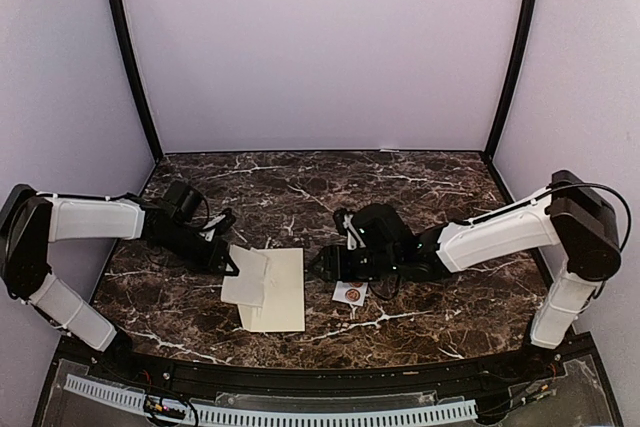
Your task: Place the letter into the envelope and seal it
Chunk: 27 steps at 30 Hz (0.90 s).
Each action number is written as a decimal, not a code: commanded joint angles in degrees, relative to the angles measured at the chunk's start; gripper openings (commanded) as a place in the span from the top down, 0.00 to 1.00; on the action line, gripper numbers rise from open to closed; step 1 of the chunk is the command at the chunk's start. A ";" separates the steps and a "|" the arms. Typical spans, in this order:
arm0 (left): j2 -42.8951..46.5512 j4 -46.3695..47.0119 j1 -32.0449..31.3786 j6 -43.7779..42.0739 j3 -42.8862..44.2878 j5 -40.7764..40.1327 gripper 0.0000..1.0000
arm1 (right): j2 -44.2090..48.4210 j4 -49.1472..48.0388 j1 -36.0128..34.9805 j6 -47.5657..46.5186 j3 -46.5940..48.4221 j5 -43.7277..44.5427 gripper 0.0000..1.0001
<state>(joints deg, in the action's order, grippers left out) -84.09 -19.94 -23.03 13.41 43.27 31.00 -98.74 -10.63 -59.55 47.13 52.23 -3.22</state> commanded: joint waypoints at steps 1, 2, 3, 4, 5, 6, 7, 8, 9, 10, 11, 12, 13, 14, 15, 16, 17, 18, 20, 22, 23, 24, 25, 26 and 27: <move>0.99 1.76 0.26 2.76 -1.91 3.17 1.00 | -1.09 -0.68 -0.41 0.38 2.88 -0.08 0.35; 1.46 2.48 0.26 3.29 -2.16 3.49 1.00 | -1.25 -0.56 -0.43 0.37 3.08 -0.04 0.35; 1.78 2.99 0.26 4.43 -2.95 4.07 1.00 | -1.50 -0.39 -0.43 0.41 3.20 -0.03 0.35; 2.50 4.54 0.26 5.18 -3.42 4.46 1.00 | -1.68 -0.29 -0.45 0.41 3.32 0.04 0.35; 2.73 5.48 0.26 6.93 -4.50 5.29 1.00 | -1.89 -0.24 -0.48 0.37 3.52 -0.02 0.35; 3.48 7.32 0.26 8.57 -5.12 5.69 1.00 | -2.04 -0.21 -0.45 0.40 3.52 -0.03 0.35; 3.89 8.18 0.26 9.36 -6.15 6.14 1.00 | -1.99 -0.22 -0.48 0.43 3.63 -0.03 0.35; 4.85 9.25 0.26 10.61 -6.56 5.98 1.00 | -1.95 -0.16 -0.48 0.47 3.64 -0.03 0.35; 5.49 9.59 0.26 11.08 -7.19 5.31 1.00 | -1.90 -0.13 -0.43 0.50 3.68 -0.03 0.35; 7.10 9.91 0.26 12.11 -7.43 4.78 1.00 | -1.85 0.03 -0.43 0.49 3.75 0.02 0.35; 7.93 9.96 0.26 12.67 -7.76 3.69 1.00 | -1.69 0.23 -0.40 0.43 3.70 0.18 0.35; 9.79 10.11 0.26 14.03 -8.26 3.26 1.00 | -1.63 0.32 -0.45 0.39 3.60 0.34 0.35; 10.69 10.24 0.26 14.68 -8.49 2.46 1.00 | -1.43 0.47 -0.45 0.41 3.53 0.45 0.35; 12.39 10.62 0.26 16.24 -9.26 2.21 1.00 | -1.41 0.58 -0.47 0.35 3.49 0.57 0.35; 13.09 11.28 0.26 17.06 -9.70 2.13 1.00 | -1.37 0.70 -0.40 0.41 3.41 0.58 0.35; 14.25 11.57 0.26 18.36 -10.66 2.13 1.00 | -1.44 0.65 -0.40 0.41 3.45 0.60 0.35; 14.67 12.14 0.26 18.82 -11.05 2.37 1.00 | -1.53 0.65 -0.39 0.37 3.48 0.59 0.35; 15.13 12.26 0.26 19.61 -11.77 2.56 1.00 | -1.73 0.62 -0.39 0.34 3.53 0.52 0.35; 15.19 12.04 0.26 20.17 -12.26 2.78 1.00 | -2.02 0.69 -0.48 0.26 3.75 0.26 0.35; 14.88 12.11 0.26 20.64 -12.75 2.75 1.00 | -2.31 0.58 -0.46 0.32 3.92 0.00 0.35; 14.69 12.41 0.26 20.84 -12.89 2.66 1.00 | -2.40 0.53 -0.48 0.26 3.94 -0.17 0.35; 14.59 12.57 0.26 21.21 -13.24 2.59 1.00 | -2.52 0.55 -0.47 0.24 4.13 -0.24 0.35; 14.29 12.87 0.26 21.39 -13.40 2.54 1.00 | -2.57 0.59 -0.41 0.19 4.25 -0.29 0.35; 14.12 12.85 0.26 21.61 -13.58 2.10 1.00 | -2.64 0.68 -0.43 0.16 4.35 -0.29 0.35; 13.71 12.50 0.26 21.59 -13.62 1.81 1.00 | -2.64 0.76 -0.40 0.11 4.44 -0.21 0.35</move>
<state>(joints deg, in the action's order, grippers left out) -69.65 -8.29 -23.03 33.32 30.76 33.67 -100.60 -9.37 -59.55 47.24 54.85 -3.22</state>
